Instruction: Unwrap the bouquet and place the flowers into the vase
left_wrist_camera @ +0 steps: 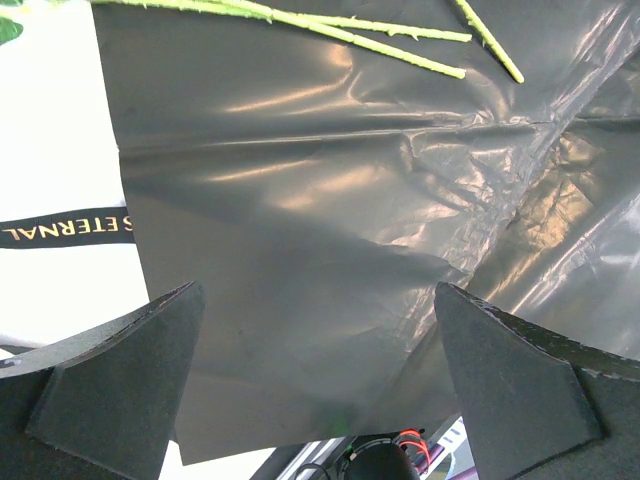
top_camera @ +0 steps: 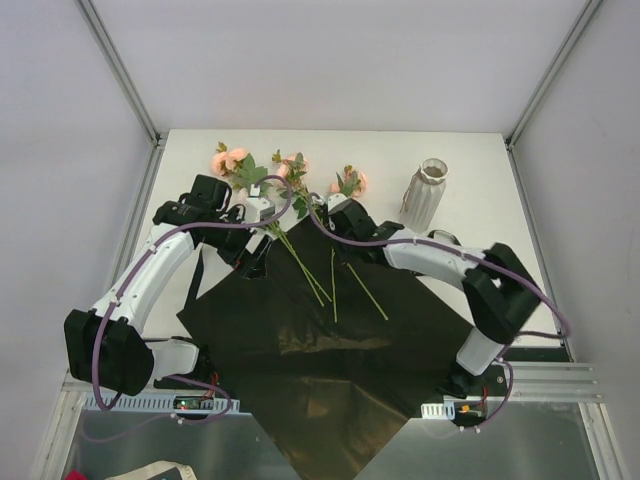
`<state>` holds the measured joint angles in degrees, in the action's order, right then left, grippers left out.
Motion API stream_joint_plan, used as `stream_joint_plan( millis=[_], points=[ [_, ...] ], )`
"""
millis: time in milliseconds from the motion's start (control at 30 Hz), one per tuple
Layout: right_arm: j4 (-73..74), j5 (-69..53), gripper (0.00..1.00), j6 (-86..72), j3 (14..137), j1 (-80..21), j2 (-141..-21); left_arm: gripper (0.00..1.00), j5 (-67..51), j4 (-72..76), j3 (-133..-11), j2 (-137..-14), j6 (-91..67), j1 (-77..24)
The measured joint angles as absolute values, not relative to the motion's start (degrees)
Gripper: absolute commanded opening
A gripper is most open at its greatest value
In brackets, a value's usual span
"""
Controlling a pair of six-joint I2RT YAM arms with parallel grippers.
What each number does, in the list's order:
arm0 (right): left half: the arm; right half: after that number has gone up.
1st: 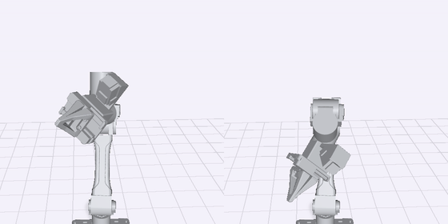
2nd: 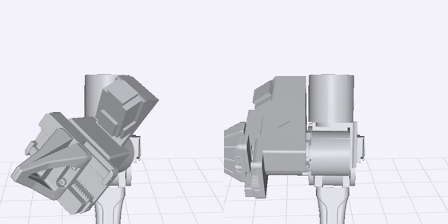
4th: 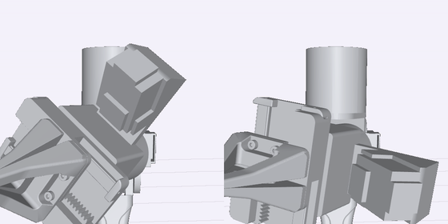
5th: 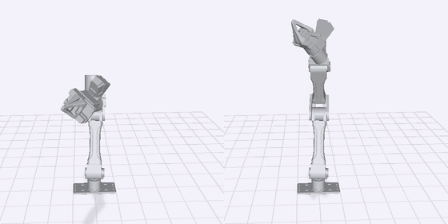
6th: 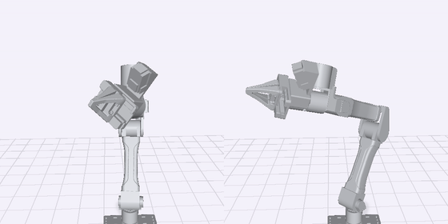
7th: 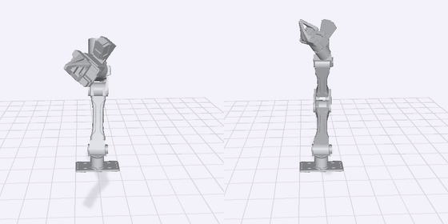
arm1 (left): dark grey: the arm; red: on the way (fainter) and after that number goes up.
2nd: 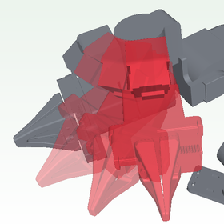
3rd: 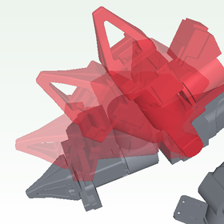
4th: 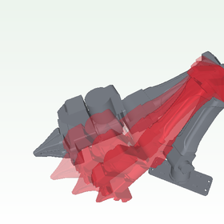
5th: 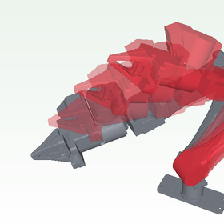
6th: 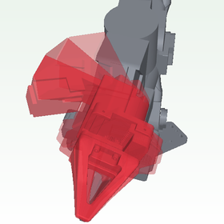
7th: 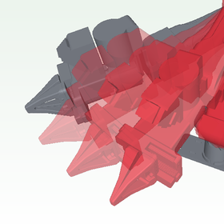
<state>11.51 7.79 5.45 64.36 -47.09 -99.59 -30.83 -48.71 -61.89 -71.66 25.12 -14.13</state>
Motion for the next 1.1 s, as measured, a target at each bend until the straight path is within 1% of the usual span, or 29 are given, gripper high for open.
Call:
stream_joint_plan(
  millis=[167, 433, 567, 633, 767, 900, 1000, 1100],
  points=[
    [9.89, 10.72, 0.01, 6.28, 63.29, -48.34, -87.55, 0.99, -30.85, -48.71, -61.89, -71.5, 25.1, -14.13],
    [6.2, 18.13, 0.01, 7.38, 61.28, -48.38, -77.52, 0.99, -30.92, -48.71, -61.89, -71.48, 25.06, -14.0],
    [3.81, 23.7, 0.01, 11.75, 61.76, -48.16, -72.88, 0.99, -30.94, -48.73, -61.91, -71.48, 25.02, -13.45],
    [-1.41, 25.45, 0.01, 15.38, 62.39, -46.89, -70.74, 0.99, -30.96, -48.73, -62.0, -71.48, 24.91, -13.43],
    [-15.55, 23.0, 0.01, 19.81, 64.88, -38.54, -68.88, 0.99, -31.0, -48.71, -62.61, -71.48, 24.82, -13.43],
    [-25.85, 19.9, 0.0, 21.06, 71.35, -29.34, -71.42, 0.99, -30.98, -48.69, -62.87, -71.48, 24.8, -13.43],
    [-35.88, 17.43, 0.0, 22.98, 73.41, -25.41, -73.47, 0.99, -30.98, -48.71, -62.89, -71.48, 24.8, -13.41],
    [-42.24, 14.92, 0.0, 24.16, 73.95, -22.83, -75.81, 0.99, -30.96, -48.73, -63.18, -71.48, 24.82, -13.41]
  ],
)
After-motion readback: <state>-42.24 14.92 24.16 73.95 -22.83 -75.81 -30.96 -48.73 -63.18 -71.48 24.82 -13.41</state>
